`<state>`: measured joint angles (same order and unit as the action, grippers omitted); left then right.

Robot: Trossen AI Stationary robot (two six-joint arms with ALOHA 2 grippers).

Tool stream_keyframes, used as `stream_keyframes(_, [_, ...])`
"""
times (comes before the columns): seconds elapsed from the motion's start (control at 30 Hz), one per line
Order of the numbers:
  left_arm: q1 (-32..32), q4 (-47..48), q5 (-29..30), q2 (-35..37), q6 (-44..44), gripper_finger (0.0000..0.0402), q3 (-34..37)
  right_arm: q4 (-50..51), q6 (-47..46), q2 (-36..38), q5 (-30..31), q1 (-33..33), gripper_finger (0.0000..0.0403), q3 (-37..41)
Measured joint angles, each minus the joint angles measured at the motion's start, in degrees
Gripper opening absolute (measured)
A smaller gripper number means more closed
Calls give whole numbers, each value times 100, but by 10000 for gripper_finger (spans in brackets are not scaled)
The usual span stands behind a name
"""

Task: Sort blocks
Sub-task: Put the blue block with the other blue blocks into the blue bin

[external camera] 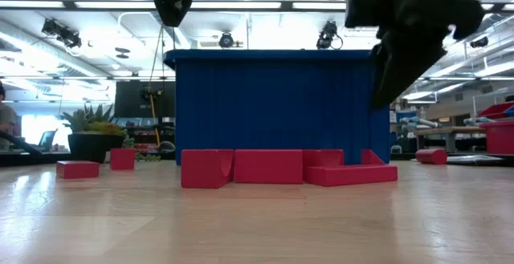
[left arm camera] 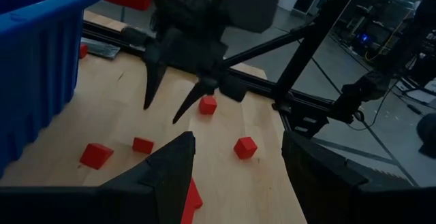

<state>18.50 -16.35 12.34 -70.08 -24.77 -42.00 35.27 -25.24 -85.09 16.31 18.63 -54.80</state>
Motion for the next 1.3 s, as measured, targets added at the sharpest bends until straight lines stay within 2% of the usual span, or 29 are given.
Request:
stream_keyframes(0.23, [0,2,2,0,-3,232,0,-1165,-7,-2,8,0,197,861])
stream_keyframes(0.43, [0,3,2,0,2,232,0,-2100,310,-3,287,-136,196,1481])
stream_keyframes(0.77, [0,3,-177,0,0,232,0,-3262,477,-7,-26,-465,196,2072])
stream_keyframes(1.03, [0,10,-177,0,0,232,0,-3299,-325,-7,-456,-448,197,2085])
stream_keyframes(1.17, [0,10,-177,0,0,232,0,-3342,-832,-1,-459,-432,220,2085])
stream_keyframes(1.3, [0,10,-112,0,1,232,0,-3465,-961,-130,-453,-288,251,2080])
